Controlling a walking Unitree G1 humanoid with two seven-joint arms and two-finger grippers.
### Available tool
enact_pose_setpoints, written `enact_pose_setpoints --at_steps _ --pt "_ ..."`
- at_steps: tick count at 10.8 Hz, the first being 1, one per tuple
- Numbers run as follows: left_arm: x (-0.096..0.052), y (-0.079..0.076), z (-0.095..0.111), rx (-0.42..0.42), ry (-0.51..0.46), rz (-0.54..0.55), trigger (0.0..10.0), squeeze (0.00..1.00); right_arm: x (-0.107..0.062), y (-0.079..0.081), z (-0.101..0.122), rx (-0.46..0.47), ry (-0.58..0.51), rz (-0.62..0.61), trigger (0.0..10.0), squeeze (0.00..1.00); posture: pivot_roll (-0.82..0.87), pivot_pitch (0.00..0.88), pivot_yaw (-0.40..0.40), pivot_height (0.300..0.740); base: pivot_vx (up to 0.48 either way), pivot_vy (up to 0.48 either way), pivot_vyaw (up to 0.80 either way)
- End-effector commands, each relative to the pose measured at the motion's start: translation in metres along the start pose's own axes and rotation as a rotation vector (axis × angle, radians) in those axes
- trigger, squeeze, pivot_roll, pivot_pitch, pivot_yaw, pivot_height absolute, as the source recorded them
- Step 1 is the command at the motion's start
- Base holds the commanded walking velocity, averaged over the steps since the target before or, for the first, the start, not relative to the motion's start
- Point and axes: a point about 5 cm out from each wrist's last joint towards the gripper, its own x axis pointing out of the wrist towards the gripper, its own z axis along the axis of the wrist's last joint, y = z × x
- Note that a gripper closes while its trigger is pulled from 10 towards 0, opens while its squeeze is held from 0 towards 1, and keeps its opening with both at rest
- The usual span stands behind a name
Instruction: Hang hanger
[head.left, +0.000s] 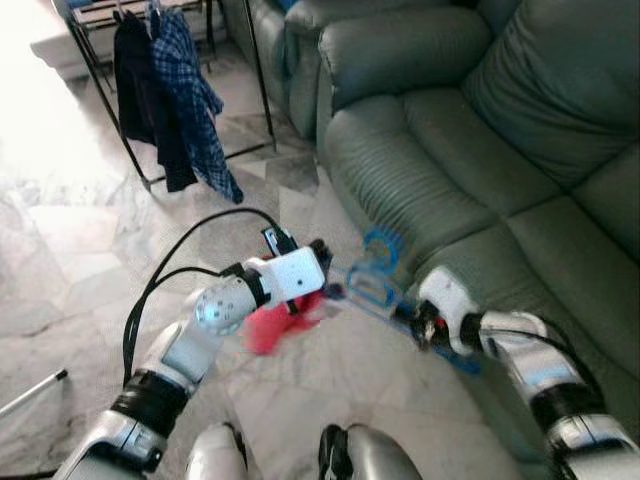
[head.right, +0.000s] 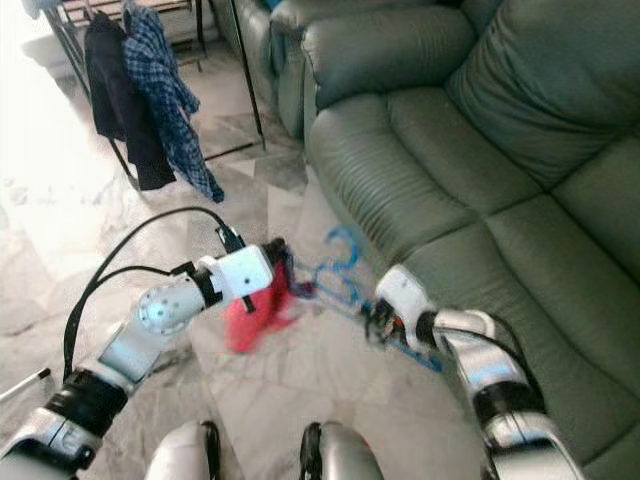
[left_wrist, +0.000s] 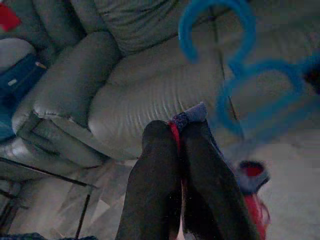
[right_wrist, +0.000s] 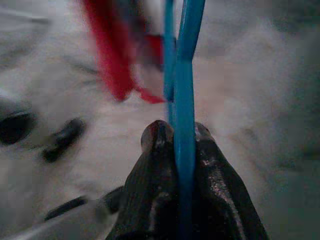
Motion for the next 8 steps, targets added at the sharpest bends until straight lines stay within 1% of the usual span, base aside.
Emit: enact_pose_setpoints --at_steps 1,2,3,4,5,6,7,8 --pt "0.001 0.009 0.008 0.016 -0.025 0.046 10.0 0.0 -0.004 -0.013 -0.002 0.034 -0.006 -0.134 10.0 0.0 -0.06 0.176 -0.094 0.74 0.0 0.0 0.0" --pt "0.001 0.009 0.006 0.022 -0.019 0.051 10.0 0.0 -0.004 -0.026 0.007 0.12 -0.078 -0.31 10.0 0.0 -0.06 0.176 -0.094 0.74 0.0 0.0 0.0" --pt "0.002 0.01 0.008 0.023 -0.022 0.056 10.0 0.0 -0.004 -0.035 0.016 0.169 -0.139 -0.428 10.0 0.0 -0.06 0.17 -0.091 0.74 0.0 0.0 0.0" --pt "0.003 0.009 0.008 0.02 -0.023 0.056 10.0 0.0 -0.003 -0.036 0.02 0.188 -0.163 -0.436 10.0 0.0 -0.06 0.166 -0.089 0.74 0.0 0.0 0.0" --pt "0.002 0.005 0.0 0.037 0.014 0.032 10.0 0.0 -0.001 -0.03 0.029 0.118 -0.183 -0.317 10.0 0.0 -0.05 0.163 -0.086 0.74 0.0 0.0 0.0" --pt "-0.001 0.002 -0.009 0.049 0.053 0.008 10.0 0.0 -0.004 -0.023 0.027 -0.007 -0.141 -0.181 10.0 0.0 -0.05 0.163 -0.084 0.74 0.0 0.0 0.0" --pt "-0.003 0.0 -0.017 0.041 0.085 0.003 10.0 0.0 -0.011 -0.021 0.02 -0.101 -0.083 -0.098 10.0 0.0 -0.05 0.165 -0.084 0.74 0.0 0.0 0.0" --pt "-0.006 -0.003 -0.025 0.032 0.115 -0.016 10.0 0.0 -0.027 -0.023 0.008 -0.179 -0.011 0.003 10.0 0.0 -0.05 0.166 -0.084 0.74 0.0 0.0 0.0"
